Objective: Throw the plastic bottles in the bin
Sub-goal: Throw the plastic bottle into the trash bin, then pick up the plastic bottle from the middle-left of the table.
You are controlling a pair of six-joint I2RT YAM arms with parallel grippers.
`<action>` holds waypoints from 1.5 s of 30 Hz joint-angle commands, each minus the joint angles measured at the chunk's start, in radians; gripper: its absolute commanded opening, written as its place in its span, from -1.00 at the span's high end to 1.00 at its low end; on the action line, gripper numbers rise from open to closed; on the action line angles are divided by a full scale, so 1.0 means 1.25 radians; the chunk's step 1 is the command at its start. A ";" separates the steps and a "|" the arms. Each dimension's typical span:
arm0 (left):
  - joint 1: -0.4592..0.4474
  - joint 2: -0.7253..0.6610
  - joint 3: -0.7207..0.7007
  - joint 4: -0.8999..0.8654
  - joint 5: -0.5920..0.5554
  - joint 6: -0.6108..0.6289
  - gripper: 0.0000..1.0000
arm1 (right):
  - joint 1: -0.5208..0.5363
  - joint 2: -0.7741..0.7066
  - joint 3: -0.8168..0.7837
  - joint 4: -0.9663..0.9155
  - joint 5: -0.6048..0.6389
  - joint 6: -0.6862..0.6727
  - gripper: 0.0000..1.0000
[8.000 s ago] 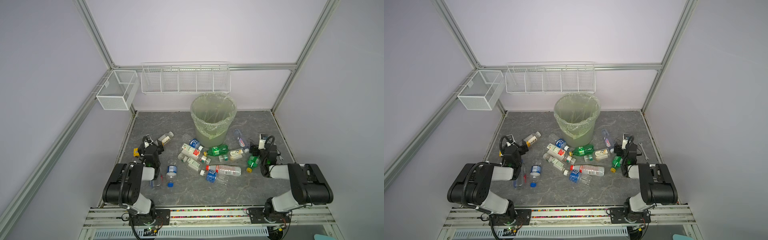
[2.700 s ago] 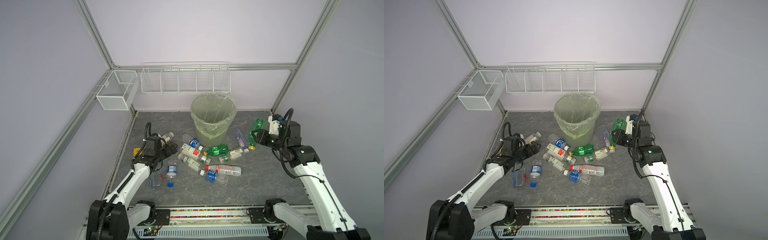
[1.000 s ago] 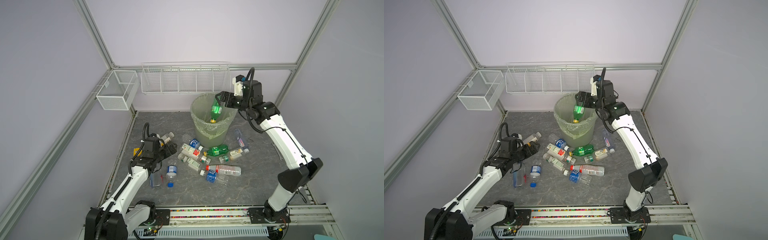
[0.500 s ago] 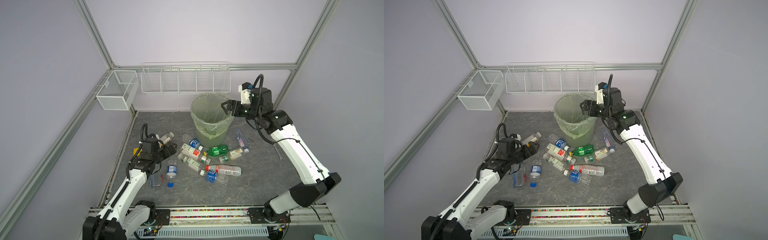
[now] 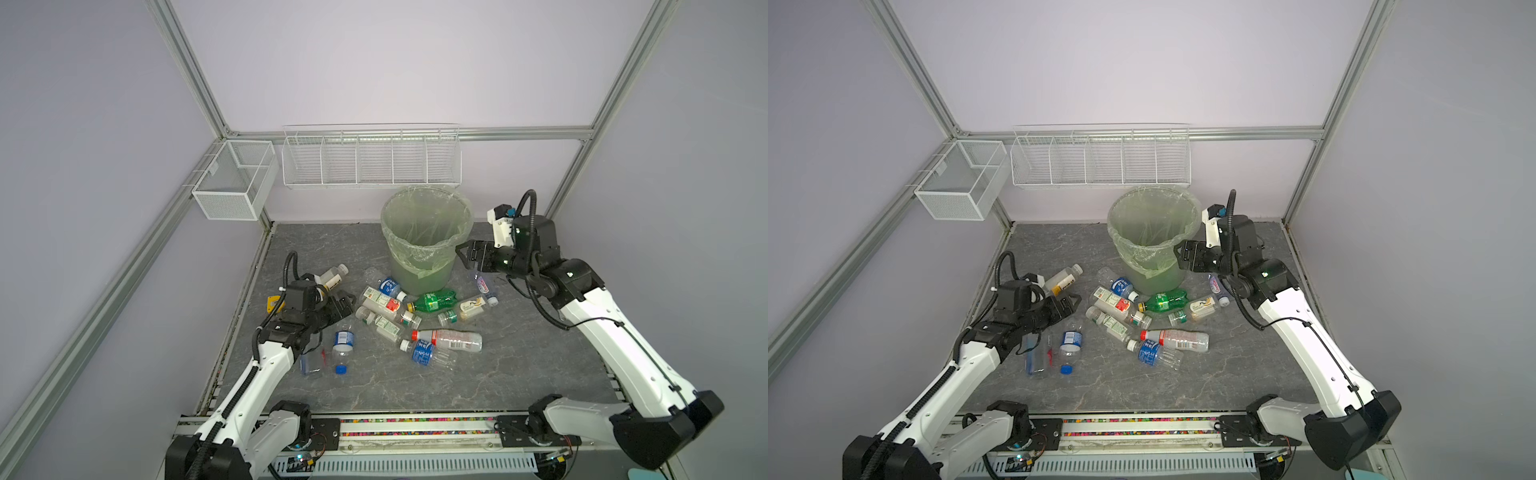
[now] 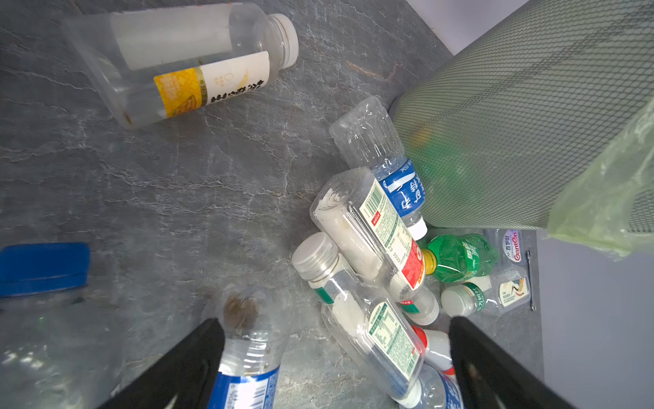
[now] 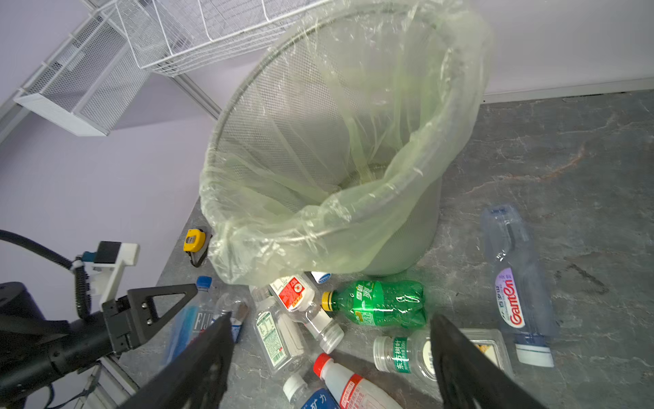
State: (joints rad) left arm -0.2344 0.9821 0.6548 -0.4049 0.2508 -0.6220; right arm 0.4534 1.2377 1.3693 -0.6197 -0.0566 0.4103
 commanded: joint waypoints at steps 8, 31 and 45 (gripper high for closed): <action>-0.094 0.028 0.004 -0.091 -0.107 0.028 -0.98 | 0.003 -0.069 -0.111 -0.031 0.024 -0.009 -0.76; -0.139 0.062 -0.059 -0.142 -0.171 -0.001 -0.99 | 0.003 -0.129 -0.227 -0.027 0.047 0.014 -0.76; -0.172 0.087 -0.117 -0.134 -0.179 -0.018 -0.99 | 0.003 -0.132 -0.245 -0.022 0.054 0.022 -0.76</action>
State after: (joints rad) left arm -0.4454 1.0901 0.5224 -0.5598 0.0479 -0.6243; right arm 0.4534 1.0901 1.0824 -0.6571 0.0032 0.4194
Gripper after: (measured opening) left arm 0.995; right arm 0.878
